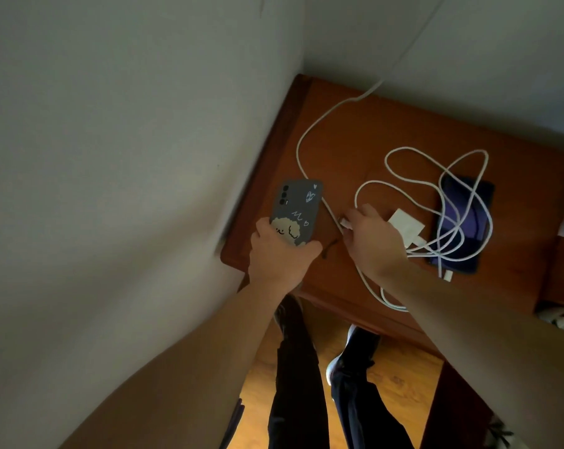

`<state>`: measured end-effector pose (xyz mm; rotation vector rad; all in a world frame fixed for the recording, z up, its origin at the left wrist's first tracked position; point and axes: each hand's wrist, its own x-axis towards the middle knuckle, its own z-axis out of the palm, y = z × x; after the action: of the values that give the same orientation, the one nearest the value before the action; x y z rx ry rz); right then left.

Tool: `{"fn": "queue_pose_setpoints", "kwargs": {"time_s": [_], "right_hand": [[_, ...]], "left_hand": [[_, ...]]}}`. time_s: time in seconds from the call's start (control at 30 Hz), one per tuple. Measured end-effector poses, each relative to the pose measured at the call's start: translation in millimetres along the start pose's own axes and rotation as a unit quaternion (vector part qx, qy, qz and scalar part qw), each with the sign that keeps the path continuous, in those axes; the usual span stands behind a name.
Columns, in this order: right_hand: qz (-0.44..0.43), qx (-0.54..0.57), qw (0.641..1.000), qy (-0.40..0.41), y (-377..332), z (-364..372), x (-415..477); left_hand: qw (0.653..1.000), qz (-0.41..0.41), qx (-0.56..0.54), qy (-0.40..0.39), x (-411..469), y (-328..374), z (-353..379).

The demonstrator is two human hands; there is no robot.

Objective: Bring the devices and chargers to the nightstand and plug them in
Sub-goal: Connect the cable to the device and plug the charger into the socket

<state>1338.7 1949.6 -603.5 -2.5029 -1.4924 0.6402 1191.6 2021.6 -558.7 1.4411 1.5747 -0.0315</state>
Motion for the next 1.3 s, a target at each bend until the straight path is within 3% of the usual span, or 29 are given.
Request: {"fn": "queue_pose_setpoints", "kwargs": {"time_s": [0.2, 0.4, 0.47, 0.6, 0.7, 0.77, 0.83, 1.0, 1.13, 1.3], "right_hand": [[0.024, 0.007, 0.999, -0.022, 4, 6, 8], [-0.048, 0.102, 0.991, 0.075, -3, -13, -5], [-0.056, 0.177, 0.979, 0.087, -3, -30, -11], [-0.027, 0.29, 0.952, 0.099, -1, -71, -26], [-0.057, 0.281, 0.945, 0.154, 0, -95, -42], [-0.081, 0.254, 0.952, 0.153, 4, -104, -53], [-0.098, 0.212, 0.963, 0.135, 8, -108, -61], [-0.161, 0.132, 0.967, 0.149, 10, -112, -70], [-0.18, 0.086, 0.967, 0.161, 10, -118, -69], [-0.168, 0.004, 0.979, 0.112, 10, -117, -70]], "left_hand": [[0.997, -0.025, -0.074, -0.012, 9, -10, 7], [0.969, -0.105, -0.213, -0.071, 14, -4, 11], [0.938, -0.147, -0.296, -0.106, 15, 3, 12], [0.843, -0.186, -0.473, -0.178, 10, 26, 13], [0.771, -0.203, -0.57, -0.201, 0, 48, 18], [0.718, -0.21, -0.626, -0.219, -6, 62, 21], [0.688, -0.209, -0.653, -0.238, -12, 72, 24], [0.666, -0.201, -0.673, -0.249, -22, 86, 35], [0.671, -0.193, -0.674, -0.24, -27, 92, 40], [0.685, -0.19, -0.673, -0.202, -30, 89, 44]]}}
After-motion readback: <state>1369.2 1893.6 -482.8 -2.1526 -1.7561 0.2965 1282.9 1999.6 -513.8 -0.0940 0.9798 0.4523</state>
